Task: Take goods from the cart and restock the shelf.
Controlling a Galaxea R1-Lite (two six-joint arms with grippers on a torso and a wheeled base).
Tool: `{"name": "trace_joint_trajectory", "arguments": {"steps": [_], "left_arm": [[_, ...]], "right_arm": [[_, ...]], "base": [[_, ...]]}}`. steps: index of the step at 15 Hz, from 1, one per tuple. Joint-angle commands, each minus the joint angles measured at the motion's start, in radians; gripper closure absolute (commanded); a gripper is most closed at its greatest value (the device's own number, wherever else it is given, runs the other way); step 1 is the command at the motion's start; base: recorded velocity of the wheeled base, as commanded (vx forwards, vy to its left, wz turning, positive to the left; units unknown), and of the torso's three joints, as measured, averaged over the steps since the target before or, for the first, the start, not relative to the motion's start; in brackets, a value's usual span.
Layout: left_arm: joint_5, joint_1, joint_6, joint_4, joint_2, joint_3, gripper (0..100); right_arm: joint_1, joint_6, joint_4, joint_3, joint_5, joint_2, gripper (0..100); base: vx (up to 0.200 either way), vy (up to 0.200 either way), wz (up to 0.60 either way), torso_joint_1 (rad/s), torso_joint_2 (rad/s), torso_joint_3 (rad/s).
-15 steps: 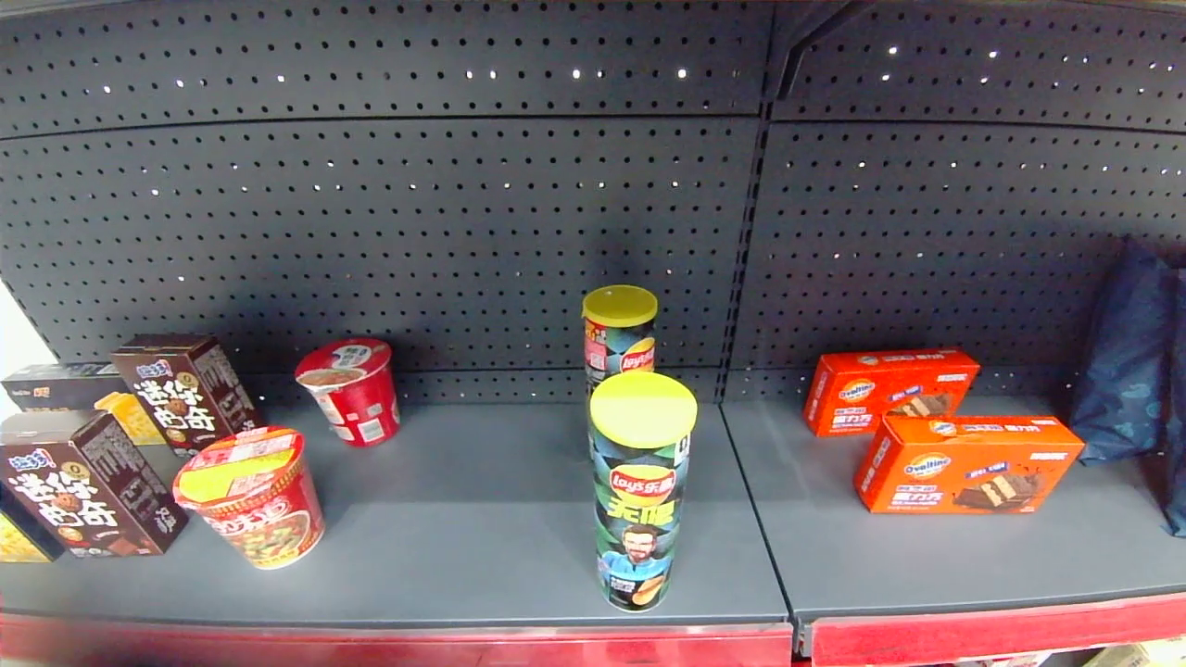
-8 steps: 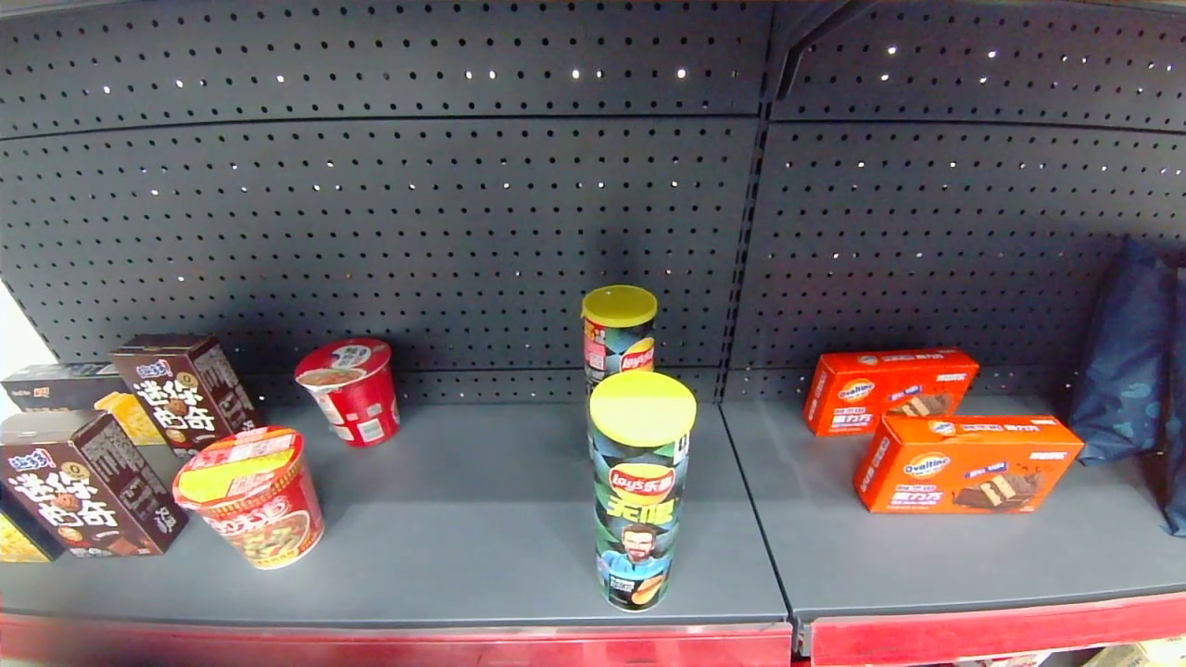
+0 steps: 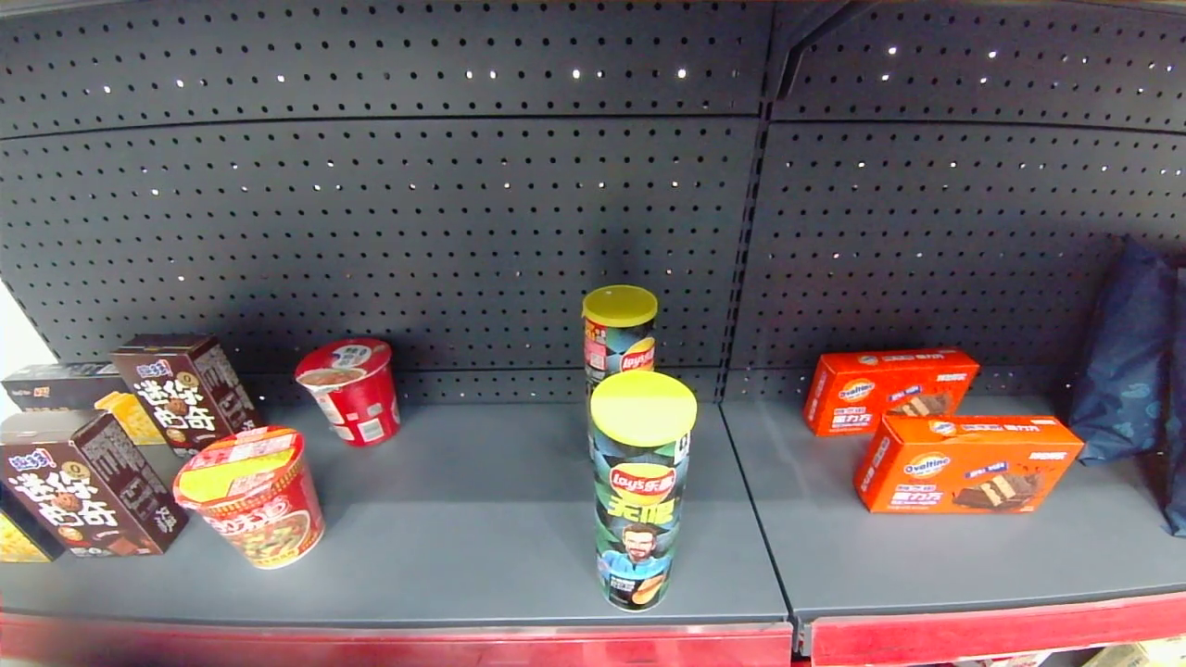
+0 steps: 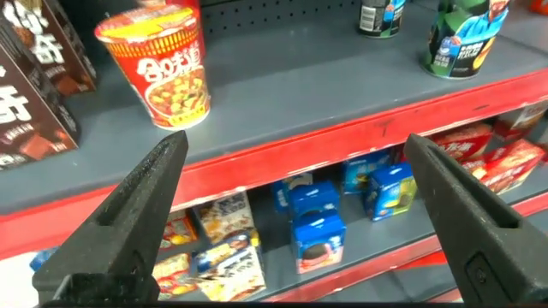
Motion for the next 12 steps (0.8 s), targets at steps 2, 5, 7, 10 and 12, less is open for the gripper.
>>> {"name": "trace_joint_trajectory", "arguments": {"steps": [2,5,7,10,12], "left_arm": [[0.001,0.0,-0.038,-0.002,0.004,0.0,0],[0.001,0.0,-0.035,-0.002,0.002,0.0,0],[0.001,0.0,-0.033,0.0,0.004,0.0,0],[-0.001,0.0,-0.035,0.0,0.004,0.0,0],[0.001,0.0,-0.035,0.0,0.004,0.0,0]], "right_arm": [[-0.001,0.004,0.0,0.0,0.005,0.001,0],[0.0,0.0,0.0,-0.001,0.002,0.002,0],[0.0,-0.001,0.0,-0.001,0.004,0.001,0],[0.0,-0.001,0.001,-0.001,0.011,0.001,0],[-0.001,0.0,0.001,-0.001,0.047,0.002,0]], "base": [[0.0,0.0,0.0,0.0,0.0,0.0],[0.0,0.0,0.0,0.0,0.0,0.0],[0.0,0.0,0.0,0.0,0.0,0.0],[0.0,0.0,0.0,0.0,0.0,0.0],[0.0,0.0,0.0,0.0,0.0,0.0]]}}
